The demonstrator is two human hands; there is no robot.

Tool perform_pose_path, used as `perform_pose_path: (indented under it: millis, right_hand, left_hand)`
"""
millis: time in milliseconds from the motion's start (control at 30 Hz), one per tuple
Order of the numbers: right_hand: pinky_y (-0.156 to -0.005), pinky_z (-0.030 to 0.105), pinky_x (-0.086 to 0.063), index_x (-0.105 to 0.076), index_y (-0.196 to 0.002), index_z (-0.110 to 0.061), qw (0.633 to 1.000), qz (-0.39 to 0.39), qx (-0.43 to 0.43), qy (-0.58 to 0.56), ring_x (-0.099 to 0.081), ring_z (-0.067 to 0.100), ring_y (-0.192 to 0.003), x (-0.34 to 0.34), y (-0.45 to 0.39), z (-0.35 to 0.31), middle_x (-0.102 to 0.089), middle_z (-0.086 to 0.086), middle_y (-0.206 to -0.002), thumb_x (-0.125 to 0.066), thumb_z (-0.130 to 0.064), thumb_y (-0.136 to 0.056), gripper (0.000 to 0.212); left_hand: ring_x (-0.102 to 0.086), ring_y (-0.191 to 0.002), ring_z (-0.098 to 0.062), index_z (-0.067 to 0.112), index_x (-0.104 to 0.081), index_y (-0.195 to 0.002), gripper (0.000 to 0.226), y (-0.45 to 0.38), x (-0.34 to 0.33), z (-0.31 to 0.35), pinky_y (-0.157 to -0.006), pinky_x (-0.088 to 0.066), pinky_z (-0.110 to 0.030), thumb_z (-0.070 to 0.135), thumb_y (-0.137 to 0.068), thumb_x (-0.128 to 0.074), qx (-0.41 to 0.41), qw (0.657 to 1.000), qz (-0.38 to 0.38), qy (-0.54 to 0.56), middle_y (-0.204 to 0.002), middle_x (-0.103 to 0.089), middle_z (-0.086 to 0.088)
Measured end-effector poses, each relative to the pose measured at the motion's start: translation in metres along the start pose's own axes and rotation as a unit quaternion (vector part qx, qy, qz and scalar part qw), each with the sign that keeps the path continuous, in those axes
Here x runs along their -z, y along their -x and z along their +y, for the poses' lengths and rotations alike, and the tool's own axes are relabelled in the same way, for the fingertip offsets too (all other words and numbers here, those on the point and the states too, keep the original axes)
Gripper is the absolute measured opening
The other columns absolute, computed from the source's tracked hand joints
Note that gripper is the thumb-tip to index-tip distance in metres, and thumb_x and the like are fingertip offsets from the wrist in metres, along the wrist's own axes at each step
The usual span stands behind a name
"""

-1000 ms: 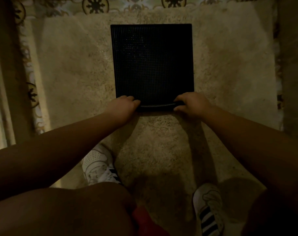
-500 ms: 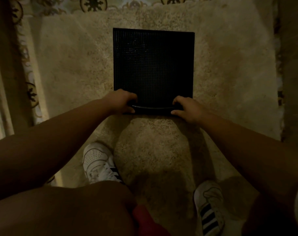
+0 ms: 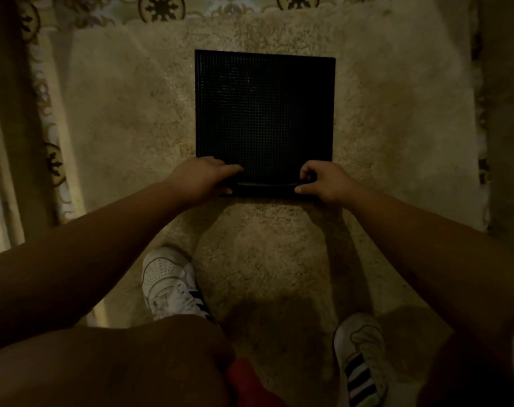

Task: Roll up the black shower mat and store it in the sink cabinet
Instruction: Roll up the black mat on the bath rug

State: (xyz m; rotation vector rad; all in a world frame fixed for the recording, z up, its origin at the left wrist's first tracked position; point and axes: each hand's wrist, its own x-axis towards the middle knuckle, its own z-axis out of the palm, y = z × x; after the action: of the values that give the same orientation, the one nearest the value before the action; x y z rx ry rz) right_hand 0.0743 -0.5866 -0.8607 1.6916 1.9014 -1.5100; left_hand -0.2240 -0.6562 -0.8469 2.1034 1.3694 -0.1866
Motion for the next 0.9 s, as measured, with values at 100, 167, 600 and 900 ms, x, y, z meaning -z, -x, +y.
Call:
perform_pose_path:
  millis: [100, 167, 600, 900]
  right_hand:
    - [-0.065, 0.027, -0.046, -0.061, -0.085, -0.024, 1.0, 0.005, -0.007, 0.0, -0.058, 0.015, -0.083, 0.002, -0.002, -0.001, -0.061, -0.002, -0.09, -0.081, -0.026, -0.073, 0.023]
    - [-0.065, 0.025, -0.044, -0.061, -0.083, -0.025, 1.0, 0.002, -0.007, 0.004, -0.057, 0.014, -0.083, 0.002, -0.003, -0.001, -0.06, -0.004, -0.089, -0.082, -0.026, -0.072, 0.024]
    - [-0.09, 0.04, -0.044, -0.05, -0.134, -0.016, 0.941, 0.137, 0.15, 0.27, -0.051, 0.028, -0.107, -0.015, 0.013, -0.015, -0.057, 0.009, -0.12, -0.059, -0.037, -0.09, 0.049]
    - [-0.098, 0.044, -0.041, -0.045, -0.135, -0.009, 0.924, 0.109, 0.14, 0.34, -0.047, 0.03, -0.117, -0.025, 0.017, -0.028, -0.053, 0.013, -0.129, -0.062, -0.016, -0.083, 0.055]
  left_hand:
    - [-0.053, -0.112, -0.037, 0.019, -0.051, -0.136, 0.049, 0.004, -0.002, 0.01, -0.08, -0.047, -0.046, 0.02, -0.087, -0.06, -0.079, 0.99, 0.044, -0.107, -0.127, -0.059, -0.012]
    - [-0.05, -0.117, -0.033, 0.023, -0.048, -0.138, 0.051, 0.006, -0.008, 0.018, -0.084, -0.044, -0.045, 0.018, -0.088, -0.054, -0.11, 0.983, 0.037, -0.145, -0.135, -0.053, -0.009]
    - [-0.011, -0.147, -0.032, 0.012, -0.001, -0.152, 0.074, -0.008, -0.025, 0.036, -0.116, -0.016, -0.052, 0.02, -0.093, -0.046, 0.043, 0.983, -0.041, -0.174, -0.161, -0.011, -0.014]
    - [-0.005, -0.147, -0.035, 0.012, 0.003, -0.152, 0.073, -0.021, -0.017, 0.036, -0.115, -0.016, -0.056, 0.021, -0.096, -0.043, 0.079, 0.98, -0.039, -0.179, -0.162, -0.004, -0.012]
